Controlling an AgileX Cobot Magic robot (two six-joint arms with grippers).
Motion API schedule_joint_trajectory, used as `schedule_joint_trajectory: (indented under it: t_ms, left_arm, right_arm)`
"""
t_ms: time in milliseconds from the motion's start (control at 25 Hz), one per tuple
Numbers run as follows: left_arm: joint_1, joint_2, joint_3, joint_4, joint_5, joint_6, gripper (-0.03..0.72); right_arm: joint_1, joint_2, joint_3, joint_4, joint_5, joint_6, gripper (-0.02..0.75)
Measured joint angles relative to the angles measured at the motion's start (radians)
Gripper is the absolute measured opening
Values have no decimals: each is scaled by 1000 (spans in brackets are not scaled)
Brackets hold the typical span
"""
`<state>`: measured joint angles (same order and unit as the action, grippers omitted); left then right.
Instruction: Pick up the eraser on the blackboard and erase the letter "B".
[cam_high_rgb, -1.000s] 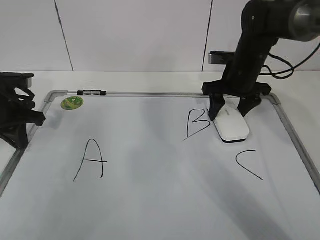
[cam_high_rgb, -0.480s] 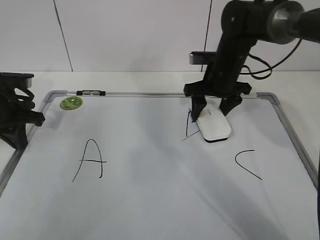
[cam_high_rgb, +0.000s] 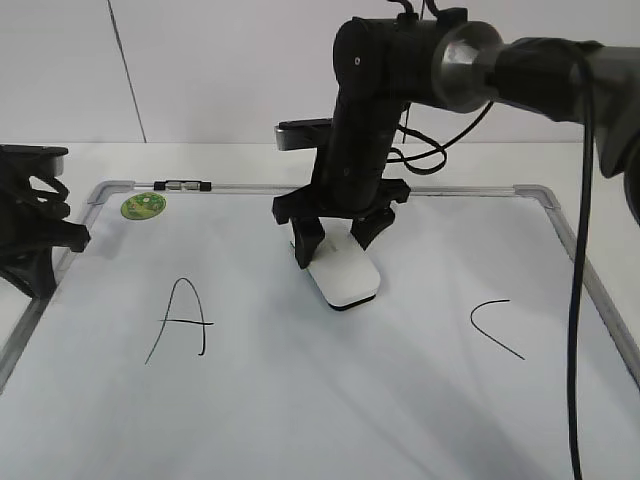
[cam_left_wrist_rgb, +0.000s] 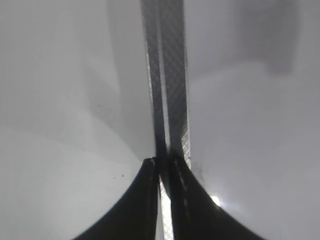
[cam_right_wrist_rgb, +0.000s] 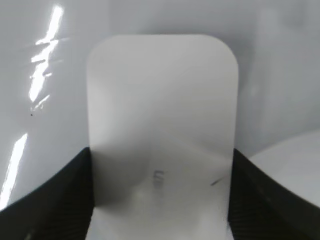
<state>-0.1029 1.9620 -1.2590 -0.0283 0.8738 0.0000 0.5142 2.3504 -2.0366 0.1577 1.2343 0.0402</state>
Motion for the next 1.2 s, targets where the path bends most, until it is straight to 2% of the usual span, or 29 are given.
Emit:
schedule_joint_trajectory:
  t_ms: [360, 760, 960, 1200]
  left_arm:
    - [0, 0, 0, -4, -5, 0, 27]
    - [0, 2, 0, -6, -8, 0, 27]
    - [0, 2, 0, -6, -10, 0, 27]
    - [0, 2, 0, -4, -8, 0, 27]
  right_arm:
    - [-62, 6, -7, 14, 8, 29, 537]
    - [-294, 9, -11, -19, -7, 50, 537]
    - [-307, 9, -11, -19, -9, 51, 537]
    - [-250, 9, -11, -31, -11, 51, 537]
